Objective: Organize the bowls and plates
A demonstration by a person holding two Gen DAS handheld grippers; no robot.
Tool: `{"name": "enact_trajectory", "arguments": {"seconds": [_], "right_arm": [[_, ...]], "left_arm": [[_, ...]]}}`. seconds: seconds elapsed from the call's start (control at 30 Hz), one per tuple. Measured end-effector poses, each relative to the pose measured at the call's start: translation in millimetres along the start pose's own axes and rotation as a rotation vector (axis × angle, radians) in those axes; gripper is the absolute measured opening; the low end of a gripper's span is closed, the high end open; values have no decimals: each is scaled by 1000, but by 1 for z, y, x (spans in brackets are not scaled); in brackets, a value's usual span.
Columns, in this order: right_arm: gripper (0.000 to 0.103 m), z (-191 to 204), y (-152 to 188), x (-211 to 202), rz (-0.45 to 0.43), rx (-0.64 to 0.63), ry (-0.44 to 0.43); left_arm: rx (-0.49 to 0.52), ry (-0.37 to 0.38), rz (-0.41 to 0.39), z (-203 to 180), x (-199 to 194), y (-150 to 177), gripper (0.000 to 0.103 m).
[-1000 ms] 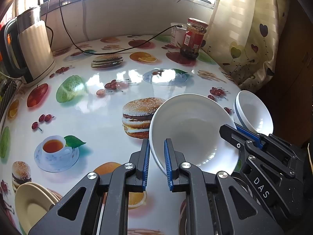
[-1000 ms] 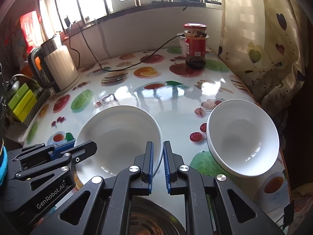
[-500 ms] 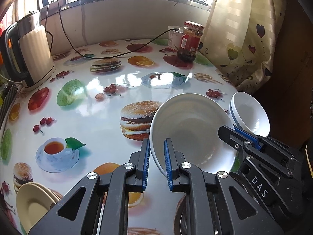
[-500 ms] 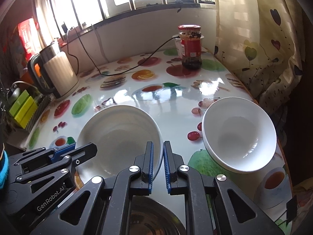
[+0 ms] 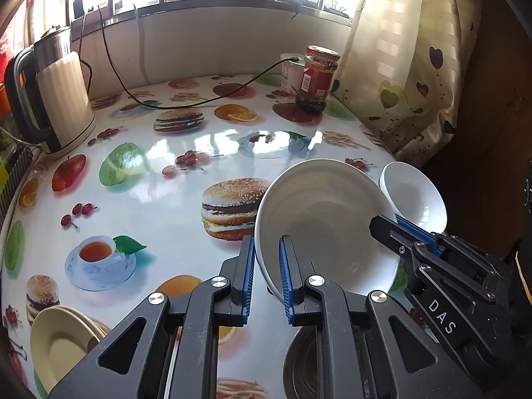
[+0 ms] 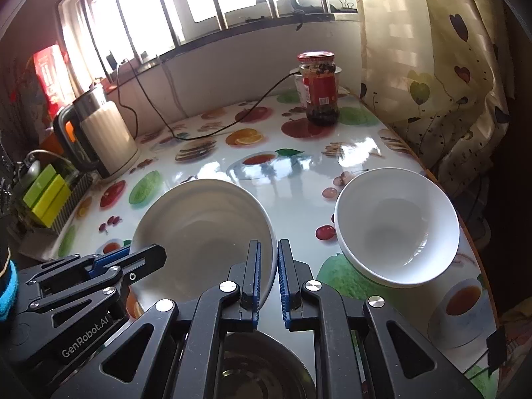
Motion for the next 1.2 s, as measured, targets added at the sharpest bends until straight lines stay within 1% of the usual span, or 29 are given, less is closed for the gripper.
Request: {"name": "enact_trajectory", "arguments": {"seconds": [0.43, 0.63, 0.93, 1.2], "right_arm": [[11, 5, -1, -30, -42, -2, 4], [11, 12, 1, -47, -60, -7, 12], [11, 18, 23, -71, -62, 1, 28], [11, 20, 48, -83, -52, 22, 35]], "left_arm": [[8, 20, -41, -7, -28, 0, 16], [12, 40, -52, -9, -45, 6, 16], [30, 57, -48, -15, -61, 28, 16], [41, 73, -8, -19, -64, 52, 16]]}}
Point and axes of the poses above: each gripper's, at about its wrist camera, not at the fingertips, and x roughly the way its jaws point, z to its left, y to its underside, the point moved 9 cm from there along x, roughly the way its jaws point, and after that the axes turned 15 degrees about -y, right-handed, at the moved point
